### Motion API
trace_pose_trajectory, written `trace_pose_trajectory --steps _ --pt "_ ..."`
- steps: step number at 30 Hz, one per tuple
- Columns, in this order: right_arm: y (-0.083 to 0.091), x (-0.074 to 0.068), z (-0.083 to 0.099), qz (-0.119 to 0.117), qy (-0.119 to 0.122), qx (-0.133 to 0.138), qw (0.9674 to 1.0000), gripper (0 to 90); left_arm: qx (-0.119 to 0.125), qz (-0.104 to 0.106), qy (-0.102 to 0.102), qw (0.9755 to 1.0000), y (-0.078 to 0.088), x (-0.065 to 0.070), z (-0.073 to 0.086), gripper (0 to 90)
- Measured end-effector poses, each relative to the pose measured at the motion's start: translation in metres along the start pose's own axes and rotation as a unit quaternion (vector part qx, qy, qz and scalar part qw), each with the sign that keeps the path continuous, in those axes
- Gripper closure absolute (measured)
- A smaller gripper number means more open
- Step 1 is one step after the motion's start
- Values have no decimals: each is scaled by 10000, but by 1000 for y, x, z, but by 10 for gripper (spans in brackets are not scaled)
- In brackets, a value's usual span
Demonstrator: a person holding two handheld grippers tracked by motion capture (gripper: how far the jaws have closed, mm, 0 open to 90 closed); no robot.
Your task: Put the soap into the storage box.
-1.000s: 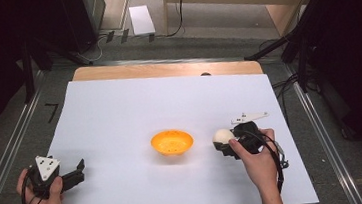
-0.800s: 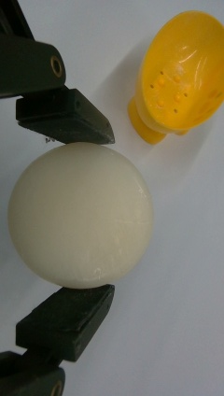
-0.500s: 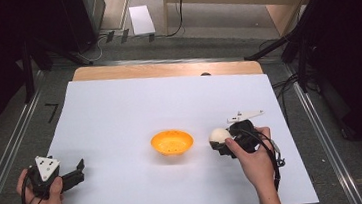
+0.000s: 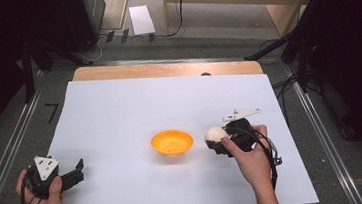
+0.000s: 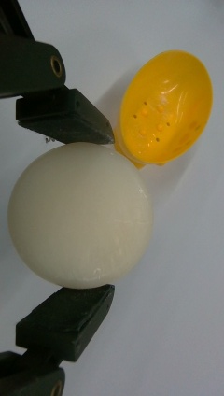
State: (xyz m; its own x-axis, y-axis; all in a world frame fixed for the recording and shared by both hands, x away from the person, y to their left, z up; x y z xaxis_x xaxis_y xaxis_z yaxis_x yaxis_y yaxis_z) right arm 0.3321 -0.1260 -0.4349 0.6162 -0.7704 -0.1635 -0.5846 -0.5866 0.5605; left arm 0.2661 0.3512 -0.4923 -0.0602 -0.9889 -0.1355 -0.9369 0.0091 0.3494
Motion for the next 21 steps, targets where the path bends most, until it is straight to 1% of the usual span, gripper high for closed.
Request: trace_pose_trajectory --steps 2,5,9,12,13,14,15,16,17,21 --pt "0 -2 -2 -14 12 32 10000 240 -19 -8 -32 10000 0 0 0 70" --pt "0 -5 -5 -64 -13 29 10000 240 -6 2 -17 10000 0 0 0 70" --pt "-1 -7 -9 -76 64 34 9999 241 2 4 15 10000 0 0 0 70" --pt "-1 -9 -12 -88 60 32 9999 240 -5 7 -1 10000 0 0 0 70" --pt "-2 -9 -13 -111 132 55 9998 240 -6 5 1 10000 0 0 0 70" --pt "-3 -10 -13 -100 104 28 9999 240 -1 7 15 10000 0 0 0 70" --pt "-4 -11 -14 -114 130 30 9998 241 -1 7 15 10000 0 0 0 70" --pt "-4 -12 -14 -101 84 -10 9999 240 -4 7 14 10000 0 0 0 70" --pt "-5 -12 -15 -140 154 25 9998 240 -4 12 15 10000 0 0 0 70" --pt "-7 -14 -17 -158 150 39 9998 240 0 9 4 10000 0 0 0 70"
Point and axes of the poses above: each handheld gripper's, and its own axes: y roughly backward along the jaws, z roughly out of its underside, x roughly to its right, the point moved 5 cm from there along -y, roughly forward along the jaws, and after that the axes turned 13 degrees about x, right-handed, at the moved point
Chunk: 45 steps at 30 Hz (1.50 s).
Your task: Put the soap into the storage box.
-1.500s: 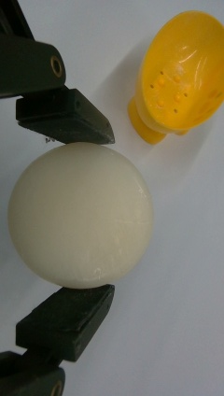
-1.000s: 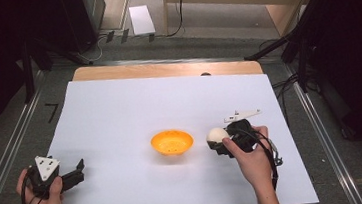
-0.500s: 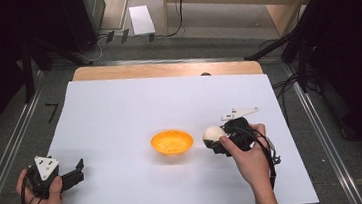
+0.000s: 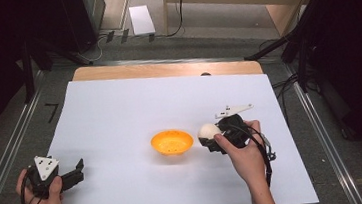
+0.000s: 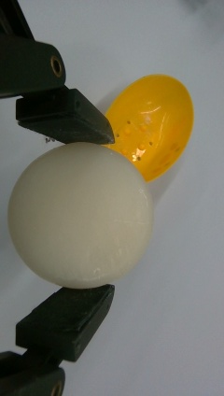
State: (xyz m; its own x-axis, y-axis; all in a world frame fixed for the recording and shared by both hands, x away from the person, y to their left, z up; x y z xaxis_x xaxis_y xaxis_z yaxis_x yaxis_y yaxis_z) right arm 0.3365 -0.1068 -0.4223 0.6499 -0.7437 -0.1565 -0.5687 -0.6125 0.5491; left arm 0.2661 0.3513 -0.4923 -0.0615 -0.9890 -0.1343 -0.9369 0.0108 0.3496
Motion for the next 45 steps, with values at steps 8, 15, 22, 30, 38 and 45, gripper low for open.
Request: trace_pose_trajectory --steps 8,15,22,30,38,45 --pt "-2 -4 -4 -27 63 10 10000 240 -7 9 1 10000 0 0 0 70" --pt "-5 -8 -7 -50 77 -6 10000 241 -8 14 7 10000 0 0 0 70" --pt "-8 -11 -11 -73 158 -4 9998 241 -8 14 -4 10000 0 0 0 70" --pt "-13 -14 -13 -65 166 18 9998 241 -8 16 -15 10000 0 0 0 70" --pt "-17 -18 -15 -129 226 -18 9997 241 -5 18 -13 10000 0 0 0 70" --pt "-20 -22 -16 -175 237 -24 9996 241 -8 15 -19 10000 0 0 0 71"
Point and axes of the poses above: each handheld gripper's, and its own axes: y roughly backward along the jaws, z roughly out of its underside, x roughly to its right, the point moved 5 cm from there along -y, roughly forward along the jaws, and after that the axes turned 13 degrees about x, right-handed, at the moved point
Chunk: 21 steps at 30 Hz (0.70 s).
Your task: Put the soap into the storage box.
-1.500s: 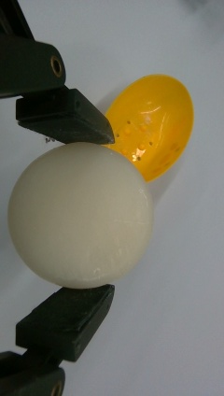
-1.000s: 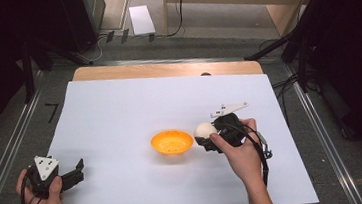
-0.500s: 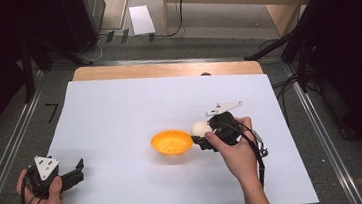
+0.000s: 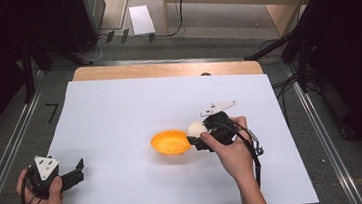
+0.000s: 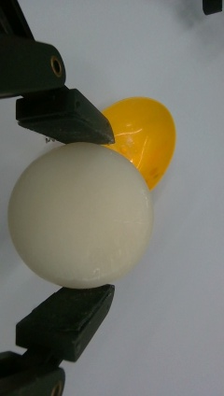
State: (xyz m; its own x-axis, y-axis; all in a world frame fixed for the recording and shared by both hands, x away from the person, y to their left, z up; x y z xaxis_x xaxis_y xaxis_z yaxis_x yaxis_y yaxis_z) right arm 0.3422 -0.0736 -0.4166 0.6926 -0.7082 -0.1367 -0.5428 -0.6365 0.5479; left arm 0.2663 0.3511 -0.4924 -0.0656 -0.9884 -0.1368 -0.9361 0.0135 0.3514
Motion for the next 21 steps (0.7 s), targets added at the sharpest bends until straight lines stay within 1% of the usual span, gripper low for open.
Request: trace_pose_trajectory --steps 3,4,9,11,13,15,21 --pt "-2 -1 -1 -17 43 -2 10000 241 -1 12 -10 10000 0 0 0 70" --pt "-2 -2 -1 -11 15 -13 10000 240 3 14 -11 10000 0 0 0 70" --pt "-4 -4 -2 -63 46 6 10000 241 0 13 -12 10000 0 0 0 70" --pt "-4 -4 -2 -64 20 -8 10000 241 -10 3 -19 10000 0 0 0 71" --pt "-5 -4 -2 -53 56 -24 10000 241 -12 6 -19 10000 0 0 0 70" --pt "-6 -5 -2 -31 21 -55 10000 241 -3 15 -18 10000 0 0 0 70" --pt "-8 -7 -4 -107 82 -43 9999 241 -1 7 -16 10000 0 1 0 70"
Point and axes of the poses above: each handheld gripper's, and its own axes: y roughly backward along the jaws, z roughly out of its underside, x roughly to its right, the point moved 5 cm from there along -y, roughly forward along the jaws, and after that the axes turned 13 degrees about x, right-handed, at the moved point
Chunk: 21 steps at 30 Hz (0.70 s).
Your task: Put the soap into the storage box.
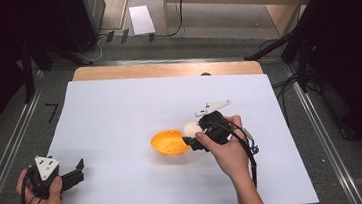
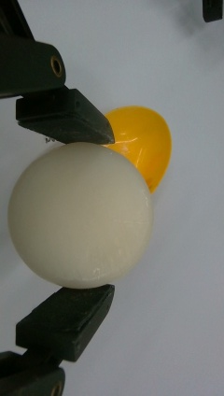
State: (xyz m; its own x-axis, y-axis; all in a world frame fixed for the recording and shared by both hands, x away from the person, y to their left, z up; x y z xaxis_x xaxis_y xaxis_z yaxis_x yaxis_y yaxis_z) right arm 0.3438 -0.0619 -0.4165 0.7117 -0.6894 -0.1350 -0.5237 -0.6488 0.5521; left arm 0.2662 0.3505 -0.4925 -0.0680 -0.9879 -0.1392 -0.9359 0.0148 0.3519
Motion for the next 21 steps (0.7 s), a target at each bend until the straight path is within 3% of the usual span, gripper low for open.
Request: trace_pose_trajectory --steps 21 --pt "-15 -14 -7 -139 101 -56 9998 241 1 7 -9 10000 0 0 0 70"
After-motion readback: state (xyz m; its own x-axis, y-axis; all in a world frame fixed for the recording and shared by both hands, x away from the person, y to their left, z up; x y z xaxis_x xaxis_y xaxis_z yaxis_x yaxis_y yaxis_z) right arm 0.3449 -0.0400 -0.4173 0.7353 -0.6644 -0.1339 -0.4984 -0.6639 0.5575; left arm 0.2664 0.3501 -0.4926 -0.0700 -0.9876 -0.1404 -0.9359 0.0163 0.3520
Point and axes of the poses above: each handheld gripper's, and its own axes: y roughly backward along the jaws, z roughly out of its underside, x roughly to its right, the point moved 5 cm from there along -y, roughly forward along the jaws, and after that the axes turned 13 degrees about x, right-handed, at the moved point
